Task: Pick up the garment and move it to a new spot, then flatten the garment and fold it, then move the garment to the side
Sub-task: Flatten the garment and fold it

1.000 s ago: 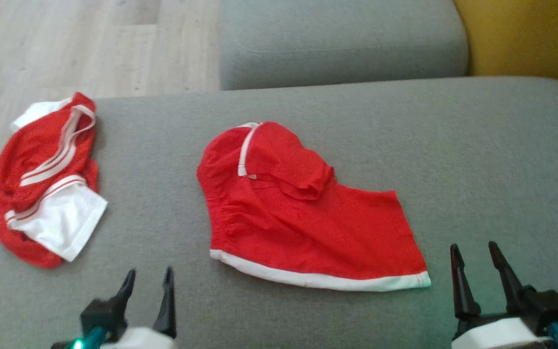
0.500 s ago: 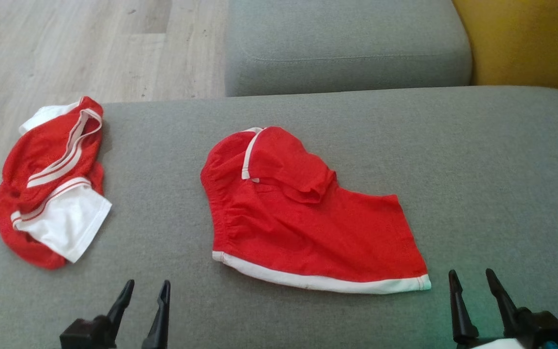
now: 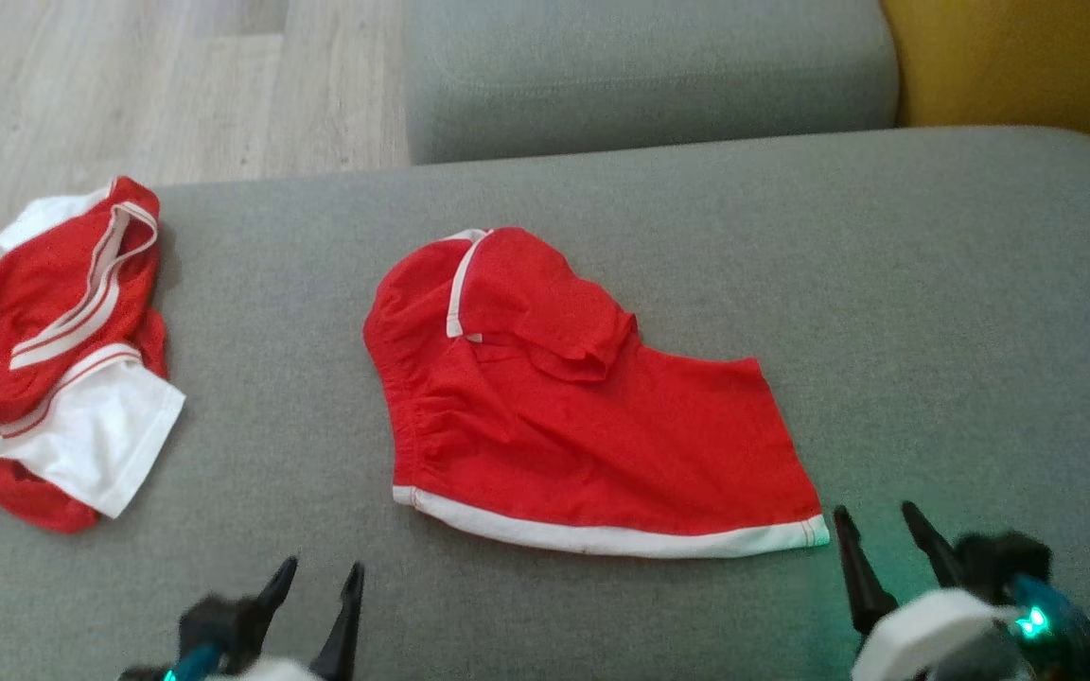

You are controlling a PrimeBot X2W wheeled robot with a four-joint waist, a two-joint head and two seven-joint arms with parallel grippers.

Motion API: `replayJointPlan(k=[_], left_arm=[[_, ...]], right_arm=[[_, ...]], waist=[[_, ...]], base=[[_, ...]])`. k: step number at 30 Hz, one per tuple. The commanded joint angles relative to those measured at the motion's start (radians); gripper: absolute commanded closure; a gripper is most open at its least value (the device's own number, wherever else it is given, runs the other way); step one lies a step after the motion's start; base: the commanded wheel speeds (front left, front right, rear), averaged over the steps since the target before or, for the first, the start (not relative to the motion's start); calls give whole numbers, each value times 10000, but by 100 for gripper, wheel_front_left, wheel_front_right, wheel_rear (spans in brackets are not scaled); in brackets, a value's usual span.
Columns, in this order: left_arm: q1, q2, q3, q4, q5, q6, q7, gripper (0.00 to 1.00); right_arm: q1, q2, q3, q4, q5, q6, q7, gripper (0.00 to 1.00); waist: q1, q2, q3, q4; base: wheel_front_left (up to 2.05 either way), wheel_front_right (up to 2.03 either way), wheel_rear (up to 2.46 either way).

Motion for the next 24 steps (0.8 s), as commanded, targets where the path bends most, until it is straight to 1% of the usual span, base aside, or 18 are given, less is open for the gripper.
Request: replayJointPlan(k=[1,5,9,13,20,24], left_arm=[[-866,59,288,-266,80,-4,149,0],[-1716,78,-25,69,191,-121,1306,0],[-2629,49,-246,359,306,-249,1974,0],[-3492,39,-357,866,405,-345,2222,0],[-3917,43,-515,1304,361,-513,2406,0],[-3918,48,-714,1328,221,-811,2517,0]], right_arm=[[-586,-77,283,-350,-49,77,348,0],[-910,-308,707,-274,-150,77,1926,0],[-1184,-353,901,-304,-79,77,2670,0],[-1494,-346,927,-341,-155,77,2816,0],[-1710,-359,1130,-195,-115,77,2886,0],[-1700,-389,1228,-150,-53,77,2887,0]], waist=[[0,0,135,-37],[0,0,645,-12],[0,0,1181,41],[0,0,1645,8],[0,0,1823,-119],[0,0,1820,-173]], base=[[0,0,0],[0,0,0],[0,0,0],[0,0,0],[0,0,0],[0,0,0]])
